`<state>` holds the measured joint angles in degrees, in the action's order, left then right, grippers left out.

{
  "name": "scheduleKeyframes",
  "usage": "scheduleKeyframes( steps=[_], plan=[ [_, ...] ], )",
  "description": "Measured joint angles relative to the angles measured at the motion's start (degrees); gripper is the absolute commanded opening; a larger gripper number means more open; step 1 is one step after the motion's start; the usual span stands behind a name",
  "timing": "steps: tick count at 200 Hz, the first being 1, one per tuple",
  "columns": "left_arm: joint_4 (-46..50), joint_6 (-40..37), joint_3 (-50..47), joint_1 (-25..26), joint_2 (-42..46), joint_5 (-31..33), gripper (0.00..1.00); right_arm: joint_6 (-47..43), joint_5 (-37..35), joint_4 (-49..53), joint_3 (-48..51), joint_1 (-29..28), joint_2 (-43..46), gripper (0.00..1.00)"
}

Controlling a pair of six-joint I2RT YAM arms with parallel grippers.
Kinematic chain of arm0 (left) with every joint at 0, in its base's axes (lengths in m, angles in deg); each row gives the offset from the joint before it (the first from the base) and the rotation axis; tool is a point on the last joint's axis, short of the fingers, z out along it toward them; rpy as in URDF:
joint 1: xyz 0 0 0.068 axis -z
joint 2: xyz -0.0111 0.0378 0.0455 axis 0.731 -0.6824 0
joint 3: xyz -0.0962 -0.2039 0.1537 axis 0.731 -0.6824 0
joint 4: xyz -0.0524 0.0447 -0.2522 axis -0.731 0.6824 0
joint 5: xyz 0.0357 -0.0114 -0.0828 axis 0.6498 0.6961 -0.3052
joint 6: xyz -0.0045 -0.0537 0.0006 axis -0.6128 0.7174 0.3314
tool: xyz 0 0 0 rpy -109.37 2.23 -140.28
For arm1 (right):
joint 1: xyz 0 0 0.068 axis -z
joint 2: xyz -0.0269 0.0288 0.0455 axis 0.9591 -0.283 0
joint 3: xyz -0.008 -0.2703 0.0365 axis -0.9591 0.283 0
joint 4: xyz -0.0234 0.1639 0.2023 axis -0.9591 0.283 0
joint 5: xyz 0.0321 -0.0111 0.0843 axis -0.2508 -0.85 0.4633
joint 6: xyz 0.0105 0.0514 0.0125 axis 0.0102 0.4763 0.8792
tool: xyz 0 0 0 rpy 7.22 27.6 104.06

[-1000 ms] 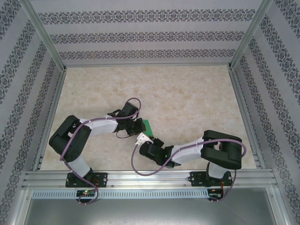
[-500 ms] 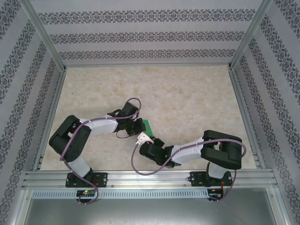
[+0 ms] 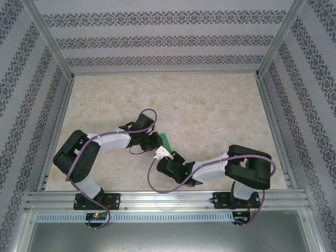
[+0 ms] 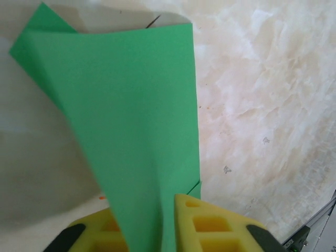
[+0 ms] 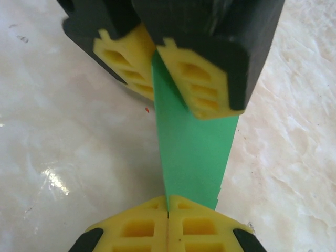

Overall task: Fold a paper plane with a square sheet of paper (pick it up from the middle)
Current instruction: Fold the wing for the fifth time at the center of the table.

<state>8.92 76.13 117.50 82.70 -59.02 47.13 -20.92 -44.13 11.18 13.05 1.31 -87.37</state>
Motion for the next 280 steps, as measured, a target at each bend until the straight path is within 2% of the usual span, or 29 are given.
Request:
scheduleKeyframes(
  steps=[39,77,119,183,256,280],
  plan=[
    [2.75,-1.46,0.0,-0.87,6.49,3.48,0.37,3.67,3.93,-2.95,1.09,2.25,1.49,0.0],
    [5.88,-3.1,0.07,-1.22,13.14,8.15,0.4,8.7,8.55,-8.2,3.02,4.44,1.95,0.0],
    [6.82,-3.61,-0.24,-1.22,16.65,10.27,0.42,15.28,13.62,-14.19,4.48,6.82,1.88,0.0],
    [5.38,-3.72,-2.82,-1.22,16.9,7.89,0.45,26.67,22.4,-20.55,6.36,11.76,0.44,0.0],
    [-1.29,-3.87,-2.91,-1.22,11.32,1.66,0.47,36.79,33.75,-25.03,6.78,17.68,-2.67,0.0],
    [-2.45,-3.8,-2.91,-1.22,9.46,0.48,0.54,39.19,36.92,-27.02,6.88,19.21,-3.98,0.01]
  ],
)
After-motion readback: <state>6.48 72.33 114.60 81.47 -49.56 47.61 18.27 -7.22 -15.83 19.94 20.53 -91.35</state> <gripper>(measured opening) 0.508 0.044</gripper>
